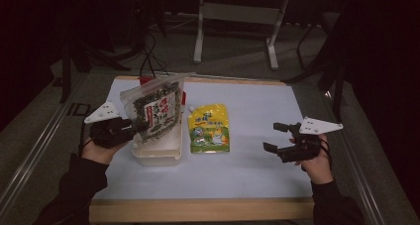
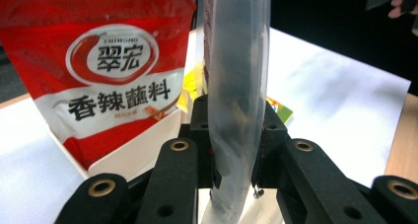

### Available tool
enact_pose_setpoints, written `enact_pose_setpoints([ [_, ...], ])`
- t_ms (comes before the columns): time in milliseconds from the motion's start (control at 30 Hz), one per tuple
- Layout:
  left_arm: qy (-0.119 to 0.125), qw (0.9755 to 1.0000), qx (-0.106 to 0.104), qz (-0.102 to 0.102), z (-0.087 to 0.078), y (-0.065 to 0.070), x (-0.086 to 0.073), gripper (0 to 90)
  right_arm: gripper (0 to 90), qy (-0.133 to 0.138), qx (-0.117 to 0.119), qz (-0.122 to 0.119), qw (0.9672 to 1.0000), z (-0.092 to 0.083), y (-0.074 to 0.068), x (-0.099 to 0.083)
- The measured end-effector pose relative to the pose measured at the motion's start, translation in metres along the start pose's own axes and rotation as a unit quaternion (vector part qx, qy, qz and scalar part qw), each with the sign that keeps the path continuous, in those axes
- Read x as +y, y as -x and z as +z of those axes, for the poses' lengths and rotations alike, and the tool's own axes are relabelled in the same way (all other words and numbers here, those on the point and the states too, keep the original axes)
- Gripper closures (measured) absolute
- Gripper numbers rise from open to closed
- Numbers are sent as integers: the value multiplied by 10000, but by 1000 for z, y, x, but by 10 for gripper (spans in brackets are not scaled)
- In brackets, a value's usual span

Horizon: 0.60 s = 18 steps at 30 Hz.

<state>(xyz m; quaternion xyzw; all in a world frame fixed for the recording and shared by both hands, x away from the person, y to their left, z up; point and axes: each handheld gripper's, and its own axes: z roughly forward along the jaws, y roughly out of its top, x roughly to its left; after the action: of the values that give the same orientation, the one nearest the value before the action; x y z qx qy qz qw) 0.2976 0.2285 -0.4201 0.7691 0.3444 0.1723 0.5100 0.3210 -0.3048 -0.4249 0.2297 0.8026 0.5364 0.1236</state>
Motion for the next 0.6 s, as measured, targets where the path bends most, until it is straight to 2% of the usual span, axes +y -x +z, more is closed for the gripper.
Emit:
enact_pose_setpoints([
  [367,-399,9992,23,-27,19,-11,-5,776,147,-45,-12,-1,10000,0,-1,-1],
  [600,-317,9993,-66,-170,26,-23,-21,776,148,-92,3,-21,10000,1,-2,-3],
])
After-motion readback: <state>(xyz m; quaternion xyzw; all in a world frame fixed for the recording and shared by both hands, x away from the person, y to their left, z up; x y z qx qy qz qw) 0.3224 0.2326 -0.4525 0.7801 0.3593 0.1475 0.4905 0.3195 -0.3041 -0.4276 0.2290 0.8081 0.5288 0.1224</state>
